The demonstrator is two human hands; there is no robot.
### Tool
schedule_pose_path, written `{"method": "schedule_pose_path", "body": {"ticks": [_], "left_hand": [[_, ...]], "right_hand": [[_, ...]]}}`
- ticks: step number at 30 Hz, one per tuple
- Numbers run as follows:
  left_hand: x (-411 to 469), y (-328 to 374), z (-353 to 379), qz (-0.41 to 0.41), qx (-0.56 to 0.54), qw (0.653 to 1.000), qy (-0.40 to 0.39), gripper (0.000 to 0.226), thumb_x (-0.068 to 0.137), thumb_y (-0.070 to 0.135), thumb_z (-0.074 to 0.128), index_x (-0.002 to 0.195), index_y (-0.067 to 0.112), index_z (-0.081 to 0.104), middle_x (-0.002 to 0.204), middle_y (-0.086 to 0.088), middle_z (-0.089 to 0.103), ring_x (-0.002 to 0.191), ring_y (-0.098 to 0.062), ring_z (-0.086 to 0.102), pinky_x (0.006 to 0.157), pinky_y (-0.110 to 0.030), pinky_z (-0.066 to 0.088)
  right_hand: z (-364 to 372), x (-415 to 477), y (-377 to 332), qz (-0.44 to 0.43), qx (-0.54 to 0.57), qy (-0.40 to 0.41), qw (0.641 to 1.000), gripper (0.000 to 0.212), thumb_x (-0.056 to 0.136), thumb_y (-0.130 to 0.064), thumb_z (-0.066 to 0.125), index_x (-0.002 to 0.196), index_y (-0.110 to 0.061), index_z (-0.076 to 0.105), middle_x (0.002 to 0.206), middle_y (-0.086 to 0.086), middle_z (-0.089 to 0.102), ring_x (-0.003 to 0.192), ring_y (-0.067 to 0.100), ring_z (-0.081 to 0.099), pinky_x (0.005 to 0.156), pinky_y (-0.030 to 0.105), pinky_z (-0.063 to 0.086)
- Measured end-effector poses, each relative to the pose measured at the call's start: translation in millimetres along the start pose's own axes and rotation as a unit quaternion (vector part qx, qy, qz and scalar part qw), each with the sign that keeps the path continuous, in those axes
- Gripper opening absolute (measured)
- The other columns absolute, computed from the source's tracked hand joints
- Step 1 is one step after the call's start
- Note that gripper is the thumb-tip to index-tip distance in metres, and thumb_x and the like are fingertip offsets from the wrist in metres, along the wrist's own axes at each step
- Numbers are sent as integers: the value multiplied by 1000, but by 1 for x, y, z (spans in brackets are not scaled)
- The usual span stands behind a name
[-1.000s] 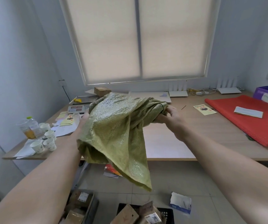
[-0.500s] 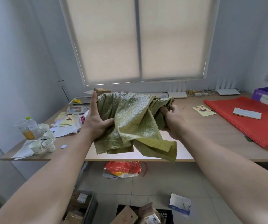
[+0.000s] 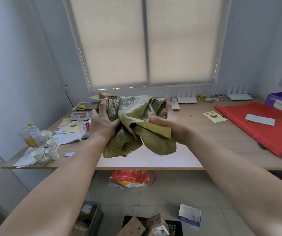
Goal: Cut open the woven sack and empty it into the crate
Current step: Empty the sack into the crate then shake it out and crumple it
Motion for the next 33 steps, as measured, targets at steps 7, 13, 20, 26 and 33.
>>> {"method": "schedule_pose_path", "body": {"ticks": [7, 13, 20, 26, 33], "left_hand": [[15, -12, -4, -107, -194, 971, -92, 88, 65, 42, 86, 141, 34, 42, 130, -6, 56, 113, -27, 58, 99, -47, 49], [1, -18, -6, -216, -413, 865, -185, 102, 66, 37, 82, 151, 23, 29, 137, -12, 54, 106, -30, 66, 68, -39, 57], [-9, -11, -2, -99, -422, 869, -238, 143, 40, 35, 97, 154, 39, 11, 130, -1, 52, 106, -17, 65, 75, -31, 59], [3, -24, -5, -61, -387, 901, -187, 102, 59, 8, 85, 144, 33, 37, 129, -9, 56, 112, -28, 63, 82, -45, 59], [10, -37, -3, -80, -444, 884, -118, 58, 76, 0, 77, 128, 13, 56, 124, -16, 63, 109, -35, 64, 77, -43, 59]], "right_hand": [[-18, -9, -5, -88, -203, 128, 967, 107, 77, -6, 68, 143, -63, 5, 143, 3, 45, 80, 19, 61, 50, 16, 49], [-31, -10, -8, -90, -162, 197, 963, 88, 83, -13, 66, 150, -47, 19, 108, -1, 63, 86, 22, 64, 76, 37, 56], [-38, 0, 0, 0, 168, 202, 965, 62, 84, -1, 69, 139, -13, 43, 118, 9, 61, 76, 23, 69, 49, 28, 52], [-34, -11, -2, 12, 280, 129, 951, 17, 92, 8, 55, 93, -4, 67, 83, 13, 69, 69, 23, 68, 53, 25, 56], [-34, -2, -1, -4, 134, 101, 986, 81, 83, -16, 74, 150, -27, 30, 122, 7, 61, 90, 19, 64, 68, 27, 52]]}}
Point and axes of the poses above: each hand's wrist, its own x-axis towards the middle knuckle, its own z-axis out of the palm, y = z × x, the point moved 3 cm from there along x, towards the middle knuckle
